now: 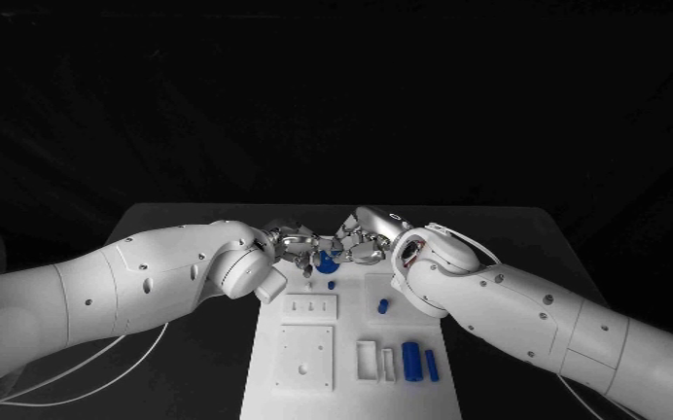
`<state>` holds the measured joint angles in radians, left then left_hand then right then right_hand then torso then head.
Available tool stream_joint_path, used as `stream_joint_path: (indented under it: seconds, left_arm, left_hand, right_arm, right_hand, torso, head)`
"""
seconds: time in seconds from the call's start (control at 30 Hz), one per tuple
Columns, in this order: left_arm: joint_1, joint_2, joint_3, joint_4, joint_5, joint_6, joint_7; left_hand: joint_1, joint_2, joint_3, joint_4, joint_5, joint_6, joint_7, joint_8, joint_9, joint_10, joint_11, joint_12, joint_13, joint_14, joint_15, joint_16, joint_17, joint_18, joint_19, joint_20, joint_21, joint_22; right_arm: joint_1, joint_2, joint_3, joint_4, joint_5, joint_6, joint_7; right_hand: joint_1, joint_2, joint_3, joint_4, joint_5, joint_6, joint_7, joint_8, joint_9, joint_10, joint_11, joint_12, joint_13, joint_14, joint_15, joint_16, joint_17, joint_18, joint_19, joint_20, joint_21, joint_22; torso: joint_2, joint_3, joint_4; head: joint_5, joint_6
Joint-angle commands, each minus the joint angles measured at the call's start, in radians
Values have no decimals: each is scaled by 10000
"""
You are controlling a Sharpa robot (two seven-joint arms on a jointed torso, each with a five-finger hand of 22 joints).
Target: Assemble the parts on the task board
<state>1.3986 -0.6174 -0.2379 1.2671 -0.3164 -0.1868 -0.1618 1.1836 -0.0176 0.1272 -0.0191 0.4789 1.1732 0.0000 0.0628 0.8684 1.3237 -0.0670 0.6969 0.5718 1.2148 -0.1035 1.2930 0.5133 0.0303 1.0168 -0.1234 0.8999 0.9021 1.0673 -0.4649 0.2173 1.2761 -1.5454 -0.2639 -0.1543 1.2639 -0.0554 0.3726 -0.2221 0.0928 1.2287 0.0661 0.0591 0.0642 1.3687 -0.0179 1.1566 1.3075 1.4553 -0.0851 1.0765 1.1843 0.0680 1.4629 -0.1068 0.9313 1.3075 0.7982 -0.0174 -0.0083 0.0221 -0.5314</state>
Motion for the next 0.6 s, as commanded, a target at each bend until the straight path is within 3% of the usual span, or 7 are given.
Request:
stream_joint_path:
  seconds: [0.03, 0.17, 0.47, 0.6]
  left_arm:
    - [12, 41, 23, 13, 107, 169, 184]
    - [6, 63, 23, 5, 109, 175, 197]
    - [-15, 91, 23, -14, 208, 113, 343]
    - [-19, 85, 23, -16, 256, 42, 434]
  left_hand:
    - [-15, 92, 47, -94, 72, -43, -48, 25, 14, -19, -20, -71, -23, -62, -36, -40, -14, 12, 59, -2, -34, 27]
    - [-97, 98, 109, -204, 139, -48, -44, 27, -30, -15, -15, -87, -34, -66, -32, -42, -19, 19, 64, 5, -64, 76]
    - [-34, 230, 556, -554, 1005, -100, 6, 46, 123, 46, -5, -149, -80, -55, -38, -15, -7, 26, 61, -7, -72, 167]
    - [-272, 351, 946, -909, 1226, -59, 27, 50, 489, 130, 3, -190, -95, -30, -41, 14, 18, 53, 64, -13, -31, 270]
  right_arm:
    - [-23, 22, -13, 14, -83, 189, -8]
    - [-24, 32, -13, 13, -82, 188, -9]
    - [-29, 57, -13, -37, -81, 200, -7]
    - [-38, 64, -13, -72, -70, 189, -8]
  right_hand:
    - [-33, 85, 20, 66, 2, 174, -49, 37, 12, 7, -74, 5, 257, 53, -41, 41, 16, -16, 76, -1, 59, 1179]
    - [-33, 85, 20, 66, 2, 174, -49, 37, 12, 7, -74, 5, 257, 53, -41, 41, 16, -16, 76, -1, 59, 1179]
    - [-33, 85, 20, 66, 2, 174, -49, 37, 12, 7, -74, 5, 257, 53, -41, 41, 16, -16, 76, -1, 59, 1179]
    - [-29, 73, 10, 58, 6, 155, -44, 31, 9, -6, -71, -16, 248, 51, -41, 31, 15, -16, 75, 0, 47, 1177]
  torso:
    - [4, -4, 0]
    - [4, -7, 1]
    - [2, -4, -2]
    - [1, -1, 1]
  head:
    - [-7, -15]
    - [-8, -24]
    - [-11, -46]
    - [-8, -58]
